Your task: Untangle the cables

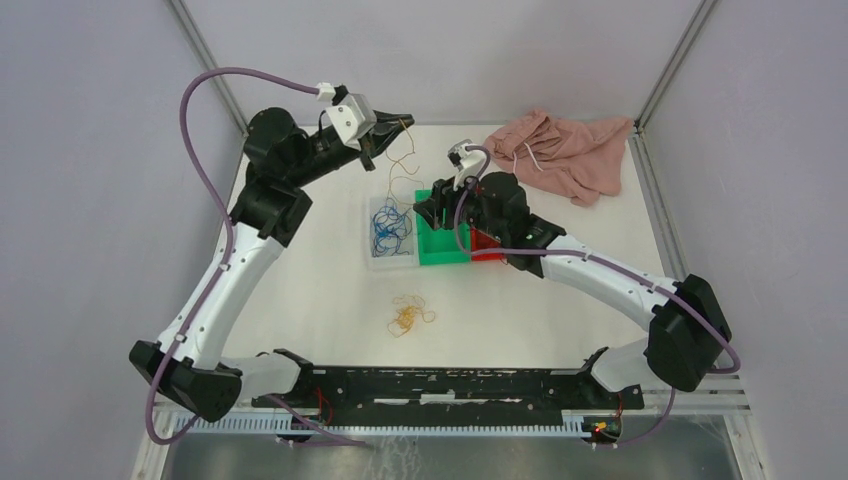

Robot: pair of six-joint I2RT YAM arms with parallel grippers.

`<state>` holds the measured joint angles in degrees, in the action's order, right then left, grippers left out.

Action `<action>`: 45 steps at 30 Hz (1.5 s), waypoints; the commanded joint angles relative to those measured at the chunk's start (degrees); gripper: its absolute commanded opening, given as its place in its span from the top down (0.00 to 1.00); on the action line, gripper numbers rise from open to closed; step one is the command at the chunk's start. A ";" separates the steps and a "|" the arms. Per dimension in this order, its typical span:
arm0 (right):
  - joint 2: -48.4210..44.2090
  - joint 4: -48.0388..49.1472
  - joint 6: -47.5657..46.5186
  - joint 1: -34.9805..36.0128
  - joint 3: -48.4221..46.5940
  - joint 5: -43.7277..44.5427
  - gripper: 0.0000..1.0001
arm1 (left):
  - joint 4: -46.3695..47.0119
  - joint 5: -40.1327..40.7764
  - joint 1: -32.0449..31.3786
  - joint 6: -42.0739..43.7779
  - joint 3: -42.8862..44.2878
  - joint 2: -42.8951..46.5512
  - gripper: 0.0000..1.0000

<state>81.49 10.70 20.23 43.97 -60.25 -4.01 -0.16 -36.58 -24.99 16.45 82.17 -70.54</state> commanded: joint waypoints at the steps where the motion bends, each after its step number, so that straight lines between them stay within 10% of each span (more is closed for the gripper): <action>1: -0.66 2.22 -0.82 -1.80 1.19 1.29 0.48 | 4.60 -1.74 -0.87 -2.41 2.48 -2.38 0.97; 27: -1.26 1.50 -3.24 -9.02 8.80 2.69 0.53 | 1.61 -0.85 -4.65 5.87 1.05 -13.87 0.97; 45: -4.73 -5.45 3.20 -12.49 10.30 -4.93 0.42 | -6.22 15.34 -4.77 14.95 -2.26 -17.42 0.97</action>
<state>79.55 4.25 20.67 32.40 -49.89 -7.42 -6.17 -25.50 -29.39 26.87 79.44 -87.09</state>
